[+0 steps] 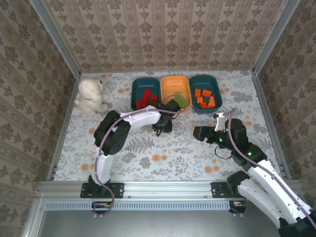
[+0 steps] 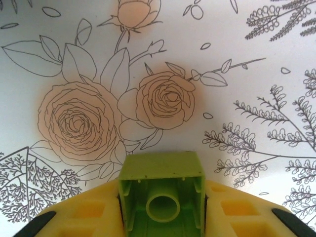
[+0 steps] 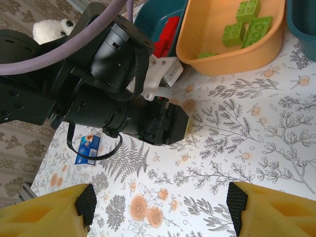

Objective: Sort the legos into containers by color

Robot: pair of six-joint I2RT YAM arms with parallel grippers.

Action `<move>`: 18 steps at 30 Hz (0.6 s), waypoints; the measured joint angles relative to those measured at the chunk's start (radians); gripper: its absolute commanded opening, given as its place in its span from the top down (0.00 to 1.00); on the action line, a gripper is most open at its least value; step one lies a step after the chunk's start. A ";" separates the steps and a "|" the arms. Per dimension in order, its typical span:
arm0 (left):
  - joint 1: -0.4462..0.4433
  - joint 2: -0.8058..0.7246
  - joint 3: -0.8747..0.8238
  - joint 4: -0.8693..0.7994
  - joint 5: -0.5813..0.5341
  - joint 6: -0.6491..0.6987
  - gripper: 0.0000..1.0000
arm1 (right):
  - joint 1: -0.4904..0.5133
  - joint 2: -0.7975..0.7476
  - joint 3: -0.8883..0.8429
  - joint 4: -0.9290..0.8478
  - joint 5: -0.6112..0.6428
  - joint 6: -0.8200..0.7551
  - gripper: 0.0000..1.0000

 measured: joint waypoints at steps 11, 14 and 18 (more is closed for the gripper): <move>0.000 -0.027 0.082 -0.057 -0.056 0.044 0.71 | 0.000 0.014 0.026 -0.009 0.005 0.000 0.27; 0.011 -0.052 0.198 -0.073 -0.053 0.081 0.71 | 0.000 0.022 0.067 -0.009 0.020 0.000 0.27; 0.047 -0.057 0.360 -0.061 -0.030 0.122 0.71 | 0.000 0.051 0.105 0.004 0.045 0.001 0.27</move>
